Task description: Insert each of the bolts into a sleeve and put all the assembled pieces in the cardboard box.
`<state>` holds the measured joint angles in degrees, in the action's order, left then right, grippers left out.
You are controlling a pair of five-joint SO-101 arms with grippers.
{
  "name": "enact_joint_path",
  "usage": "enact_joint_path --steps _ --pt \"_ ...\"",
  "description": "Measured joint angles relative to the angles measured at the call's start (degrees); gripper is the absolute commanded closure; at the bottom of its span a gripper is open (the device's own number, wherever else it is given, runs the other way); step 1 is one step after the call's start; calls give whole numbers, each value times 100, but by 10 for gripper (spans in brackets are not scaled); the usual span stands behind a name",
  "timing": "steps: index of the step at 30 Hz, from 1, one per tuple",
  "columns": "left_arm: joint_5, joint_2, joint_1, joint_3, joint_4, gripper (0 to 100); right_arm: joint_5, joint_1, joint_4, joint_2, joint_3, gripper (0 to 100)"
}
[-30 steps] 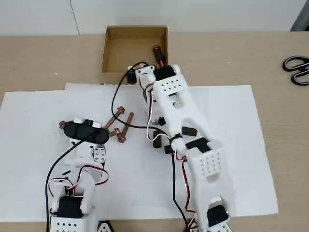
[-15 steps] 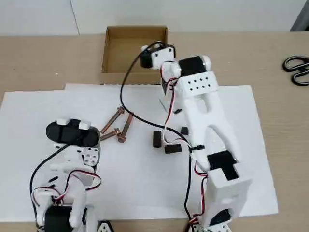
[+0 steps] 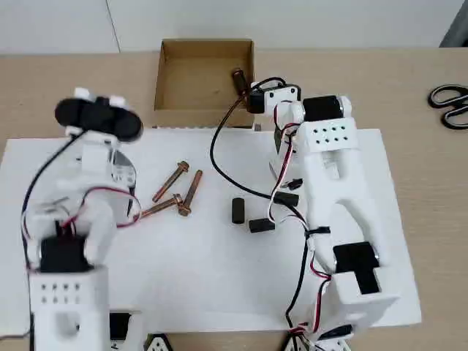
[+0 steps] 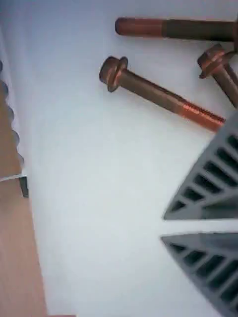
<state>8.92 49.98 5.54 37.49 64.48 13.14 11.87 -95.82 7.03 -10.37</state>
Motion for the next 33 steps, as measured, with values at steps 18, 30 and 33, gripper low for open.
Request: enact_joint_path --steps 18,30,33 --pt "-3226 -545 1248 1257 -941 994 0 -9 18 -1846 2048 995" --pt "-4316 -554 1336 1723 -941 992 0 -9 18 -1978 2374 995" --pt "-4316 -554 1336 1741 -941 992 0 -9 18 -1978 2374 995"
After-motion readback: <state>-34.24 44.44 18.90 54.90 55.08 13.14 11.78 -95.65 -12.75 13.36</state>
